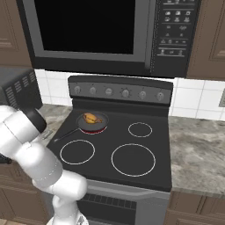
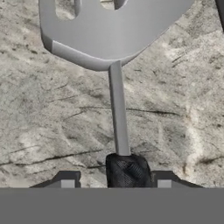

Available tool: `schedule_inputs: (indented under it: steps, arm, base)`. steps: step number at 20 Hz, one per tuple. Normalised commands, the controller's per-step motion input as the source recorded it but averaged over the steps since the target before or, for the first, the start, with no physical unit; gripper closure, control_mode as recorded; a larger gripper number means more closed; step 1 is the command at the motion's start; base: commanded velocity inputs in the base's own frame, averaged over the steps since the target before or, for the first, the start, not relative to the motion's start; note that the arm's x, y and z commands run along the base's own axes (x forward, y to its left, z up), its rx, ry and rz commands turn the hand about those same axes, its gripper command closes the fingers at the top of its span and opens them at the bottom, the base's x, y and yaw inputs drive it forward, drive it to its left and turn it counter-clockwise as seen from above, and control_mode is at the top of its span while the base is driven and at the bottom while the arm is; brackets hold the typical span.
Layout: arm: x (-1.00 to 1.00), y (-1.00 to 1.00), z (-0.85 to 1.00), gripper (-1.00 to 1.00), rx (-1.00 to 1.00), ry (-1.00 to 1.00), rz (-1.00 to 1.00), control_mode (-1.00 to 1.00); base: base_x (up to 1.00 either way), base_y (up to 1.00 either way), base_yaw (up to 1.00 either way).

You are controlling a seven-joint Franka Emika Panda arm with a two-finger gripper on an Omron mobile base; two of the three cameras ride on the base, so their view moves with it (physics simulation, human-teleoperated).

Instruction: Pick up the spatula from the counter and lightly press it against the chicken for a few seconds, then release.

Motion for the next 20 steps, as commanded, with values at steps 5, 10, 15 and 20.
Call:
schedule_inputs:
  steps: [5, 10, 15, 20]
  arm:
    - [-0.02, -0.13, -0.1, 1.0, -0.02, 0.0, -0.03, -1.0]
    - [-0.11, -0.13, -0.03, 1.0, 0.0, 0.0, -0.03, -1.0]
    - [-0.29, -0.09, 0.0, 1.0, 0.0, -0.07, -0.01, -1.0]
    - [-0.34, -0.04, 0.03, 1.0, 0.0, -0.17, -0.01, -1.0]
  base:
    - [0.0, 0.0, 0.0]
    - [0.0, 0.0, 0.0]
    - [0.0, 0.0, 0.0]
    - [0.0, 0.0, 0.0]
